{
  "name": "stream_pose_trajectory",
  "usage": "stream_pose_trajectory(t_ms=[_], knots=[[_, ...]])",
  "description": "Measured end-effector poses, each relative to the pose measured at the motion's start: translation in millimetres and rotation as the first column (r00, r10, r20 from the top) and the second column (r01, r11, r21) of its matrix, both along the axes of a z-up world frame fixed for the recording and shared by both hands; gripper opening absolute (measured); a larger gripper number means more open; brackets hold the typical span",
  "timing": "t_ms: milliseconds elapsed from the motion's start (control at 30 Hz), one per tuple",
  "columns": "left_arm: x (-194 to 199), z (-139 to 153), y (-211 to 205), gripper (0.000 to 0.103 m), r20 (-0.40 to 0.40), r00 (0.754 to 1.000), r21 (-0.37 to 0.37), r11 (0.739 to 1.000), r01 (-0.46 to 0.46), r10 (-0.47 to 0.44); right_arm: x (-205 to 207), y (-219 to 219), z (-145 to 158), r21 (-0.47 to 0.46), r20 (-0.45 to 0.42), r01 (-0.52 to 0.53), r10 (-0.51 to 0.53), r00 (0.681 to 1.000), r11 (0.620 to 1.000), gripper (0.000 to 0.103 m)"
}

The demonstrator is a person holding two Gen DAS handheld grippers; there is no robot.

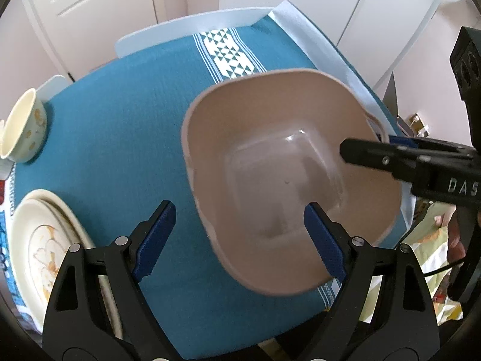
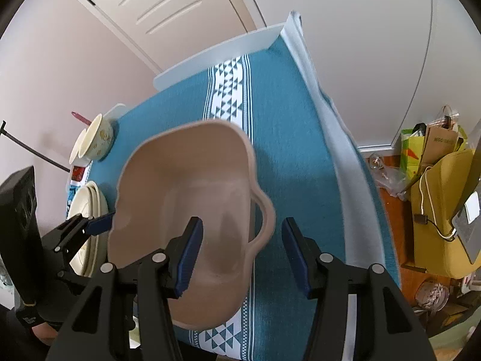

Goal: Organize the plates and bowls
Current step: 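Open the right gripper and move to the cream bowl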

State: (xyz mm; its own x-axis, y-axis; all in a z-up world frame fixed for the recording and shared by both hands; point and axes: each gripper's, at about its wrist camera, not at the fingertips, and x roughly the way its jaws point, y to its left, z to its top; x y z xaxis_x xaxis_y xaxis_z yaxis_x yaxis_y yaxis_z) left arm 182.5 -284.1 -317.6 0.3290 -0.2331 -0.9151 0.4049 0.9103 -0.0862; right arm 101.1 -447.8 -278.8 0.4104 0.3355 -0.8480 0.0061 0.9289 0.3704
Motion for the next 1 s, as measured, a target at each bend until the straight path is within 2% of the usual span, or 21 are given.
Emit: stream_pose_trajectory(t_ms=[200, 333, 367, 433, 467, 500, 633, 700, 733, 800, 900, 1000], knots=[[-10.3, 33.4, 17.6, 0.086, 0.038, 0.999, -0.003, 1.000, -0.010, 0.011, -5.0, 6.0, 44.2, -0.057, 0.080, -0.006, 0.010, 0.997, 0.998, 0.050], [-21.1, 78.1, 45.4, 0.086, 0.128, 0.990, -0.026, 0.998, -0.054, 0.057, -4.6, 26.6, 91.4, -0.087, 0.193, -0.068, 0.084, 0.978, 0.994, 0.050], [-22.8, 89.2, 53.4, 0.086, 0.152, 0.986, -0.038, 0.997, -0.070, 0.075, -3.3, 31.7, 100.7, -0.087, 0.215, -0.084, 0.101, 0.971, 0.993, 0.053], [-25.5, 115.3, 73.2, 0.088, 0.207, 0.969, -0.066, 0.990, -0.122, 0.134, 1.1, 46.5, 122.6, -0.075, 0.271, -0.127, 0.143, 0.952, 0.989, 0.072], [-25.9, 125.0, 81.7, 0.096, 0.227, 0.961, -0.078, 0.986, -0.147, 0.161, 4.1, 53.2, 130.0, -0.066, 0.288, -0.146, 0.158, 0.944, 0.987, 0.092], [-25.1, 135.7, 92.0, 0.101, 0.248, 0.949, -0.090, 0.980, -0.178, 0.196, 7.5, 60.6, 137.2, -0.058, 0.306, -0.162, 0.172, 0.937, 0.985, 0.103], [-18.2, 167.7, 143.2, 0.103, 0.298, 0.900, -0.133, 0.948, -0.290, 0.317, 24.3, 94.0, 160.8, -0.046, 0.358, -0.227, 0.229, 0.905, 0.973, 0.103], [-12.0, 173.9, 165.5, 0.103, 0.299, 0.883, -0.134, 0.932, -0.338, 0.363, 34.4, 115.3, 167.9, -0.095, 0.350, -0.243, 0.261, 0.900, 0.965, 0.103], [-6.2, 177.4, 182.5, 0.103, 0.292, 0.870, -0.142, 0.918, -0.371, 0.397, 41.0, 130.0, 172.4, -0.157, 0.336, -0.244, 0.284, 0.898, 0.957, 0.103], [-0.3, 180.1, 207.4, 0.103, 0.279, 0.853, -0.165, 0.897, -0.410, 0.441, 50.3, 155.1, 180.6, -0.221, 0.342, -0.258, 0.323, 0.882, 0.940, 0.103], [15.4, 177.2, 250.6, 0.103, 0.249, 0.819, -0.178, 0.856, -0.486, 0.517, 63.9, 183.5, 189.2, -0.208, 0.363, -0.296, 0.355, 0.861, 0.932, 0.103], [36.2, 164.9, 288.2, 0.103, 0.196, 0.803, -0.195, 0.825, -0.531, 0.563, 91.7, 219.9, 184.8, -0.200, 0.331, -0.322, 0.373, 0.866, 0.925, 0.103]])
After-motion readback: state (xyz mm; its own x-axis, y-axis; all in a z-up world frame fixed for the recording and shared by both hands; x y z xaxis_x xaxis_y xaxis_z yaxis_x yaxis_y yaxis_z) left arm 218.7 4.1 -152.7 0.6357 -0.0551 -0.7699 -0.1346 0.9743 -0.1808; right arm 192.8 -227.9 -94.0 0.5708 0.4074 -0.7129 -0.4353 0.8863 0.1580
